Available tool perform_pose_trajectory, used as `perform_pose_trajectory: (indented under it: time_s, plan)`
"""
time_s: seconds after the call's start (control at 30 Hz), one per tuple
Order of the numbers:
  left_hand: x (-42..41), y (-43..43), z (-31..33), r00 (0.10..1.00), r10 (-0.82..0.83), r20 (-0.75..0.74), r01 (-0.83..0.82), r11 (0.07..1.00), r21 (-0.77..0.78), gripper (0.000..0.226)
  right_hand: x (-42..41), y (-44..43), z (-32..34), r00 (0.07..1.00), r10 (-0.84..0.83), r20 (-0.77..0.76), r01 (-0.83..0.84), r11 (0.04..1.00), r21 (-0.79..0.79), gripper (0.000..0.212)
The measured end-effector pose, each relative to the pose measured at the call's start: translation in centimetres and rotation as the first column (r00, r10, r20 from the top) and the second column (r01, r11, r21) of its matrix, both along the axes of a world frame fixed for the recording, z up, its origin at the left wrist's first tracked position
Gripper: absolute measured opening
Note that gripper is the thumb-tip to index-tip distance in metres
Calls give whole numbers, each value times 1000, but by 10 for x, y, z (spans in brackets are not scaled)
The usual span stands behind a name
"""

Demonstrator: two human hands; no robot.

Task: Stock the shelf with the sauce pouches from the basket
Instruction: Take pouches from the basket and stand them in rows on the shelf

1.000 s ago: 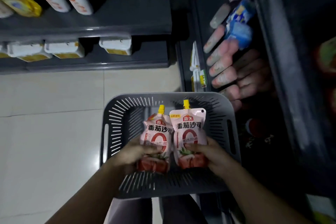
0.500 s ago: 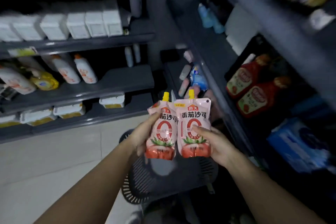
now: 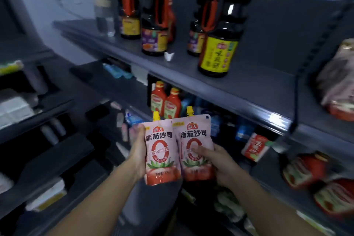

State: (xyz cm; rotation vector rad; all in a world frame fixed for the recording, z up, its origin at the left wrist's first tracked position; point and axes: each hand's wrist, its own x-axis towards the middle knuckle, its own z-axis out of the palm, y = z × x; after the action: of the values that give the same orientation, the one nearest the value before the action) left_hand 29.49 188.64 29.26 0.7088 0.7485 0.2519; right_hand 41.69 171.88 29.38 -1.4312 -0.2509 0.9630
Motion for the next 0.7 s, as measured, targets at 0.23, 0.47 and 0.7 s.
perform_pose_trajectory:
  time_s: [0.23, 0.47, 0.7]
  plan:
    - [70, -100, 41, 997, -76, 18, 72, 986, 152, 46, 25, -118, 41, 965, -235, 117, 229, 972, 57, 28]
    - [127, -235, 93, 947, -304, 101, 276, 935, 221, 37, 37, -270, 76, 885, -432, 173, 400, 896, 192, 41]
    - [176, -384, 130, 900, -428, 81, 418, 901, 115, 37, 34, -435, 112, 774, -588, 237, 544, 808, 228, 41]
